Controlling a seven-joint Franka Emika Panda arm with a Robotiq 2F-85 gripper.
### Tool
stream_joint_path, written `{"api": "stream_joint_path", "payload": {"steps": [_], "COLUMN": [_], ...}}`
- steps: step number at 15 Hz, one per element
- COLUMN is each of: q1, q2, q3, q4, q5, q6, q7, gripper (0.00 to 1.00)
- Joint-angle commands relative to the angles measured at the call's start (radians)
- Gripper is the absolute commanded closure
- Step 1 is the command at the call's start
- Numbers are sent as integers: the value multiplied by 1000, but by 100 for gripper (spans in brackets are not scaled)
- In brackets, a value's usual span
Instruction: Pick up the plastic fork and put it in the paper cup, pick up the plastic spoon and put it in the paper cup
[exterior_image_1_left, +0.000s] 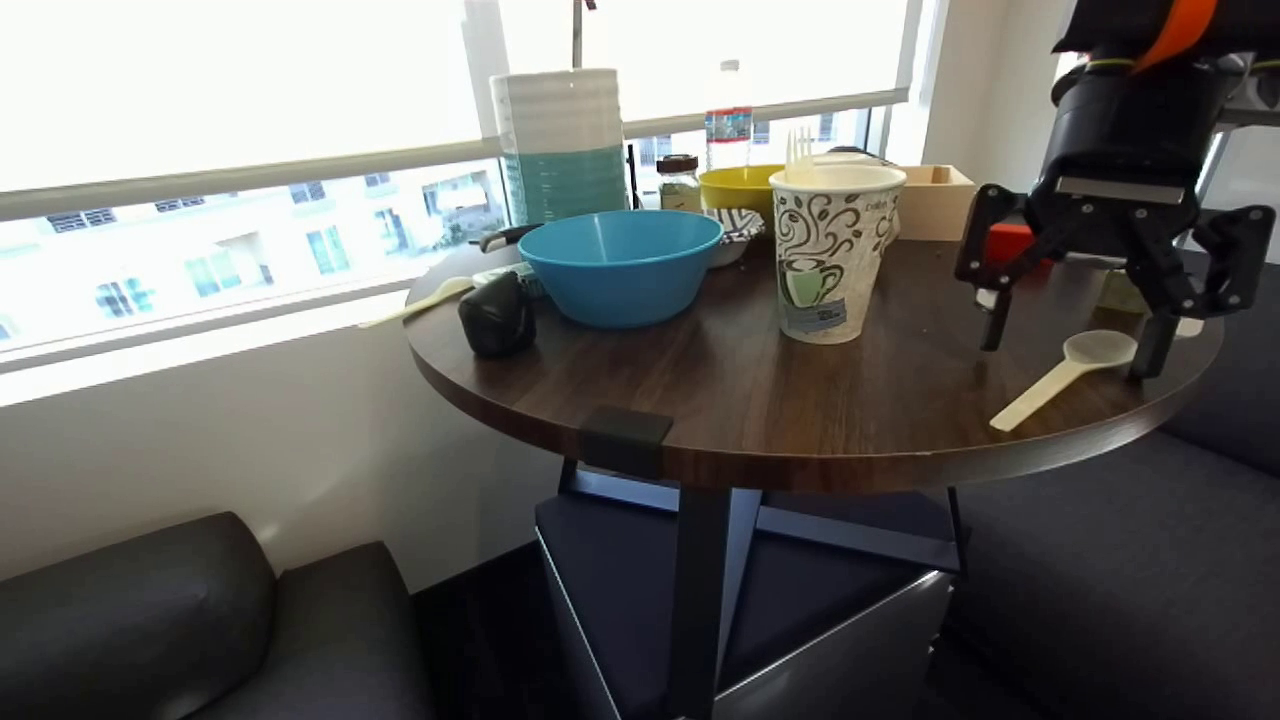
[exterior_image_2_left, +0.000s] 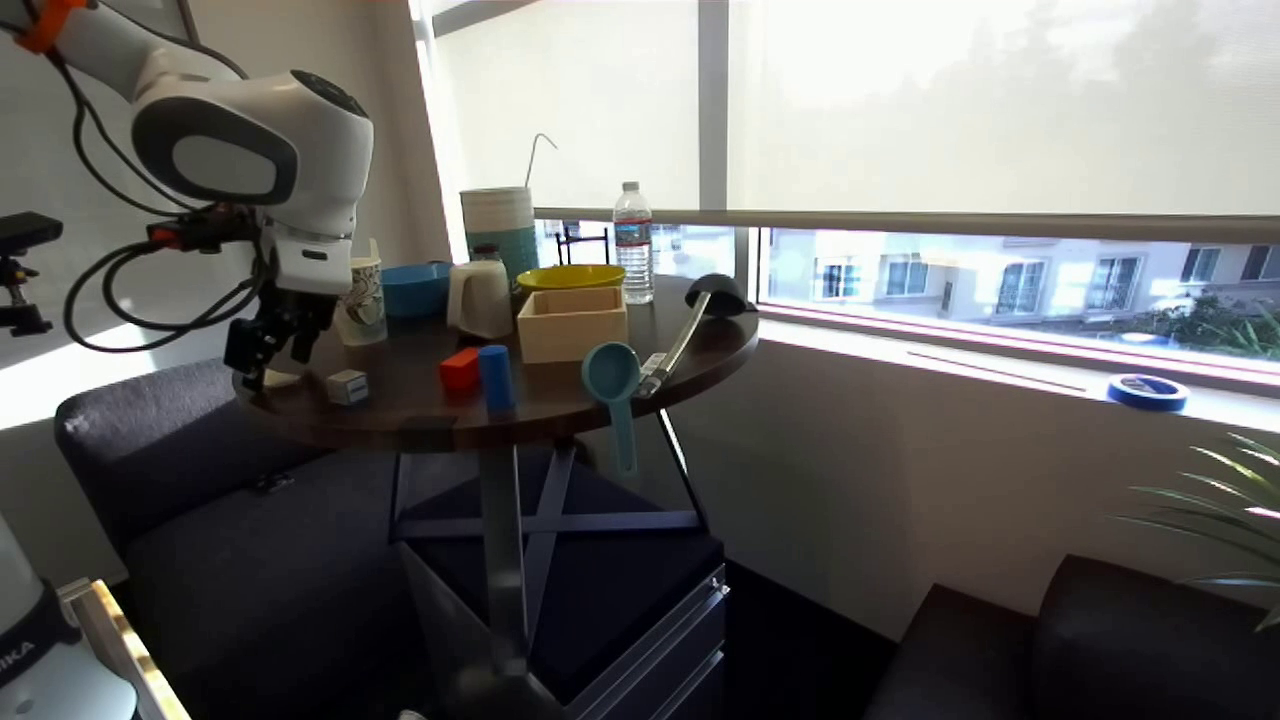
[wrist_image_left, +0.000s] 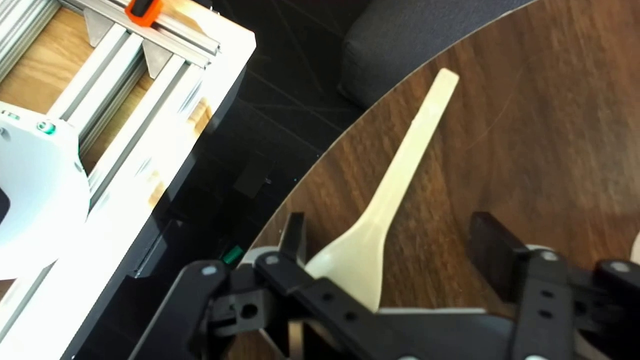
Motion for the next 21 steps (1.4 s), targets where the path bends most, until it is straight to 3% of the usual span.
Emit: {"api": "stream_joint_path", "payload": {"steps": [1, 8, 13, 21], "q1": [0, -6, -10, -7], "q2": [-1, -9, -33, -245], "q3": [8, 5, 12, 117], "q4": [2, -6, -2, 91], "q5": [-13, -13, -34, -281], "q6": [42, 83, 94, 69], "q7": [14, 20, 43, 160], "gripper": [48, 98, 95, 95]}}
